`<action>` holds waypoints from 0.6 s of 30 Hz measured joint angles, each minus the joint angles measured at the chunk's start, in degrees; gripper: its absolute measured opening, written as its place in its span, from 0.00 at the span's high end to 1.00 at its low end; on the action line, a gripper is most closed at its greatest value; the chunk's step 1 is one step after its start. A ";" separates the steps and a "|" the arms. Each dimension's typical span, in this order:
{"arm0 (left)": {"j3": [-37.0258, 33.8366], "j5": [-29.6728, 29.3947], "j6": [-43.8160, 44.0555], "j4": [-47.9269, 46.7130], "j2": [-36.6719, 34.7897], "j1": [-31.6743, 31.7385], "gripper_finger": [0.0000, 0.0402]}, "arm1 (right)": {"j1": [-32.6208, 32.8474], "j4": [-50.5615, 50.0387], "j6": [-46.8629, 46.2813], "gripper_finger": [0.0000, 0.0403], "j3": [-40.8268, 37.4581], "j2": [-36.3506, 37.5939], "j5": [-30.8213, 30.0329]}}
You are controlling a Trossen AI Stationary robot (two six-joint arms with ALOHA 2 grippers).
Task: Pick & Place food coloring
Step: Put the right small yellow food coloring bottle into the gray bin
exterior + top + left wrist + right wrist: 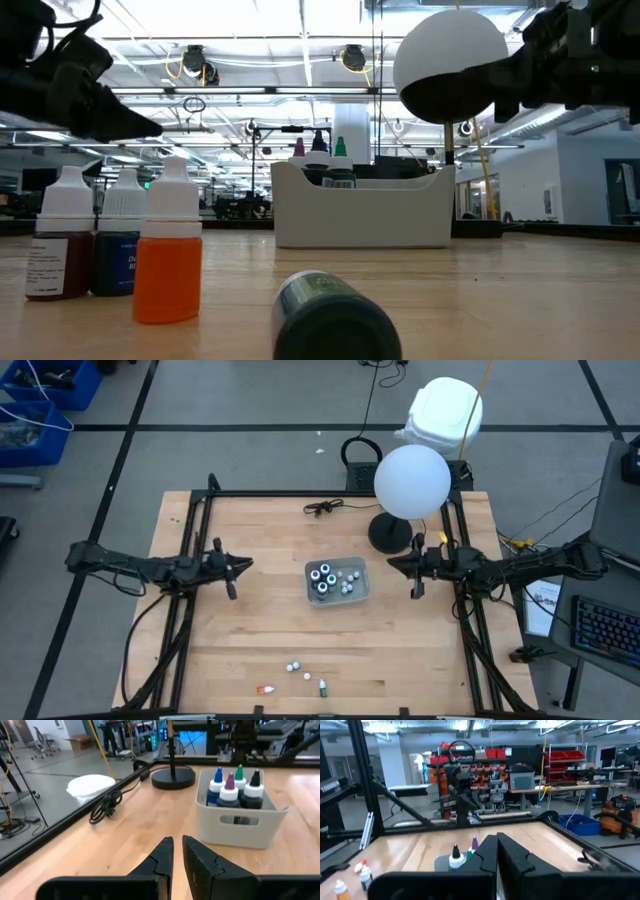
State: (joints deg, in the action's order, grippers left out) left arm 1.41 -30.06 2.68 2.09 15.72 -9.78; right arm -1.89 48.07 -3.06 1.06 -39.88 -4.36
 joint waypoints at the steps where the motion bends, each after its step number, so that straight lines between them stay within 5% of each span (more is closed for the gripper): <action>1: 0.00 0.00 0.06 0.00 0.49 0.00 0.88 | 0.00 -0.31 0.39 1.00 0.00 -0.02 0.02; 12: -0.20 3.84 2.04 2.31 2.06 -0.02 0.88 | 0.00 -1.14 2.79 1.00 -0.11 0.02 0.07; 15: 1.50 9.57 2.38 5.44 2.02 -0.63 0.94 | 0.00 -1.19 3.40 1.00 -0.17 0.00 0.04; 18: 3.58 8.67 2.27 3.01 2.91 -2.36 0.98 | 0.00 -1.20 3.73 1.00 -0.17 0.00 0.04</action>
State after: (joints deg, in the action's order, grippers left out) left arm 4.99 -21.40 4.95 5.10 18.63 -12.14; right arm -1.89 46.87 0.67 0.89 -39.88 -4.32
